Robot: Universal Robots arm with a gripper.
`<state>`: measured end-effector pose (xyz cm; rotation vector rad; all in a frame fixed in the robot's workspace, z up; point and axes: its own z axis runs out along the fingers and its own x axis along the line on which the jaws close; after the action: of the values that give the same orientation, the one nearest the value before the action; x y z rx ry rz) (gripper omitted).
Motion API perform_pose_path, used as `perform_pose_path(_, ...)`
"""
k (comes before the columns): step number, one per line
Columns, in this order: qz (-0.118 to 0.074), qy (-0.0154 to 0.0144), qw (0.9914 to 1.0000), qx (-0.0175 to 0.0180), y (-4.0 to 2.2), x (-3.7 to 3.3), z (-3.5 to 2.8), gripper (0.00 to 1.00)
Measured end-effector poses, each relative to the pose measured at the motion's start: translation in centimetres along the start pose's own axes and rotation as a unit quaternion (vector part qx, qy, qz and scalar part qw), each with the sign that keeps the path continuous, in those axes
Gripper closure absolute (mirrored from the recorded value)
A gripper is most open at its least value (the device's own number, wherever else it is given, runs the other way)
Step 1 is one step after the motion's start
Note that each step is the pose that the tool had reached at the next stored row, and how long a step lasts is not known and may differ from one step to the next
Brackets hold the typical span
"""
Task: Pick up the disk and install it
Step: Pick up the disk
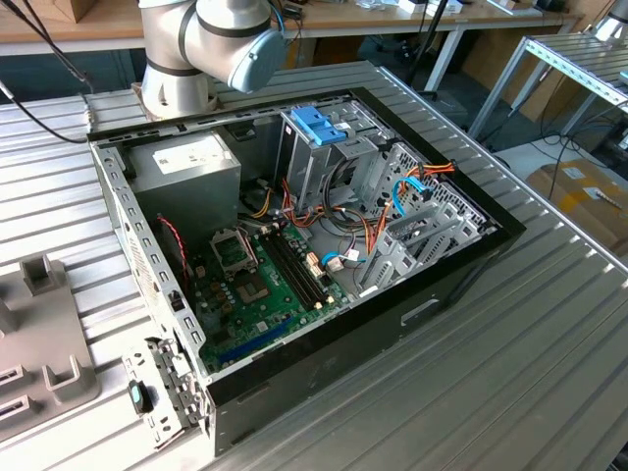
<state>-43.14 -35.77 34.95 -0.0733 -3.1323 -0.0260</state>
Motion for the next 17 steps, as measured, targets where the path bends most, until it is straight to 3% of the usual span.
perform_pose_path(9,-0.001,0.0,1.0,0.0,0.0,0.0,0.0,0.89)
perform_pose_path(17,-0.037,0.0006,0.9993,0.0006,0.0,0.0,0.0,0.89)
